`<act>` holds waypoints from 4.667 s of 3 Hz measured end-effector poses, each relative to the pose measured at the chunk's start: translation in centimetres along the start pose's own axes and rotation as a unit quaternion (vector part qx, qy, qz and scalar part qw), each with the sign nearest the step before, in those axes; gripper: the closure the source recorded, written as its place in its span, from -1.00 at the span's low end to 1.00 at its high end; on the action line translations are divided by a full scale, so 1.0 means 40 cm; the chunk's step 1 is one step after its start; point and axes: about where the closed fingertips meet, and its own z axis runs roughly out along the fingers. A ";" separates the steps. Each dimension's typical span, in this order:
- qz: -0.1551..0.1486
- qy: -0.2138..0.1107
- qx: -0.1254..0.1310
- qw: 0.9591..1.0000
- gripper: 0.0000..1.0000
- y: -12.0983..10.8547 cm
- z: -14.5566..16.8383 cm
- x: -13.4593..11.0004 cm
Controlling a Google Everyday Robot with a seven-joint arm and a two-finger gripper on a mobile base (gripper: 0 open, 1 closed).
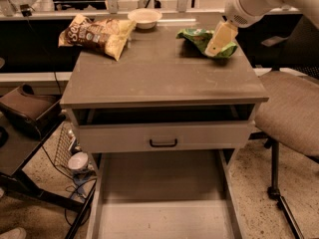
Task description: Place green rice chip bag into middle drawer
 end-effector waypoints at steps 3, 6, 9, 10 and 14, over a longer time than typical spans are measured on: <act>0.087 0.017 -0.049 0.995 -0.48 -0.027 0.379 0.141; 0.082 0.019 -0.053 0.995 0.99 -0.013 0.394 0.136; 0.055 0.085 -0.010 0.995 1.00 -0.003 0.017 0.115; 0.081 0.124 -0.021 0.989 1.00 0.086 -0.230 0.186; 0.198 0.191 -0.050 0.960 1.00 0.287 -0.745 0.456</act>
Offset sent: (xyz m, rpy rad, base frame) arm 0.1372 -0.0307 -0.0869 0.0876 0.0583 -0.0865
